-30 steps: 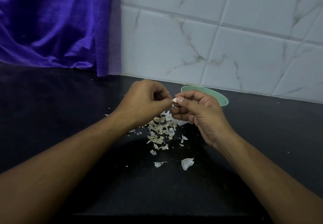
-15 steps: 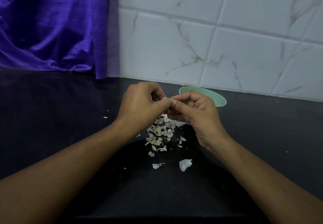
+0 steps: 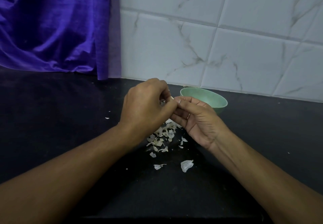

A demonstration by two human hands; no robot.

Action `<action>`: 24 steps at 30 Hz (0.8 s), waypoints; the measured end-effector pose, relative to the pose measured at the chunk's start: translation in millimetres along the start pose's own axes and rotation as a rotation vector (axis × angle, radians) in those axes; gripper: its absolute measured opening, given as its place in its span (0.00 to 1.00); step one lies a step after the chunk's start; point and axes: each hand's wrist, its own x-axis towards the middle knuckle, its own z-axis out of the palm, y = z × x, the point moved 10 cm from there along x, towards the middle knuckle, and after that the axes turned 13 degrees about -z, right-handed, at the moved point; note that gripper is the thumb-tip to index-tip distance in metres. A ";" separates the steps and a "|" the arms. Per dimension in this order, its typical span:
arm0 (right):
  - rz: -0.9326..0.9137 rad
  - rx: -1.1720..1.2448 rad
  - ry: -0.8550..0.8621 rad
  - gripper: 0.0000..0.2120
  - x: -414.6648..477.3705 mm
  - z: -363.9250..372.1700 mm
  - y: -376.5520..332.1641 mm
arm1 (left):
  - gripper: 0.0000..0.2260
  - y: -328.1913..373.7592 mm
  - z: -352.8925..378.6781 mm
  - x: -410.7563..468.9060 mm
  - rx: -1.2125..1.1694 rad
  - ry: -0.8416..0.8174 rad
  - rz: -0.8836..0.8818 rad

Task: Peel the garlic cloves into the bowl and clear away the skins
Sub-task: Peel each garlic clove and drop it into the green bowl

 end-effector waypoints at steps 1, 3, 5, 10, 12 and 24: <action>-0.007 0.011 0.002 0.08 0.0 0.4 0.0 | 0.08 -0.4 -0.4 0.1 -0.008 0.006 -0.005; -0.028 0.028 0.008 0.07 0.5 1.1 -0.6 | 0.06 -1.7 -1.3 0.2 -0.045 0.014 -0.024; -0.060 0.039 0.017 0.07 0.9 2.0 -2.8 | 0.06 -3.4 -2.0 -0.1 -0.097 0.024 -0.057; -0.154 0.021 0.045 0.07 1.5 2.9 -10.5 | 0.05 -19.0 5.0 3.2 -0.290 -0.006 -0.238; -0.185 0.007 0.038 0.07 2.1 3.3 -13.0 | 0.05 -25.2 10.3 3.3 -0.363 -0.044 -0.314; -0.310 -0.330 -0.027 0.07 1.9 1.1 -25.6 | 0.08 -47.0 47.5 -2.3 -0.804 -0.409 -0.604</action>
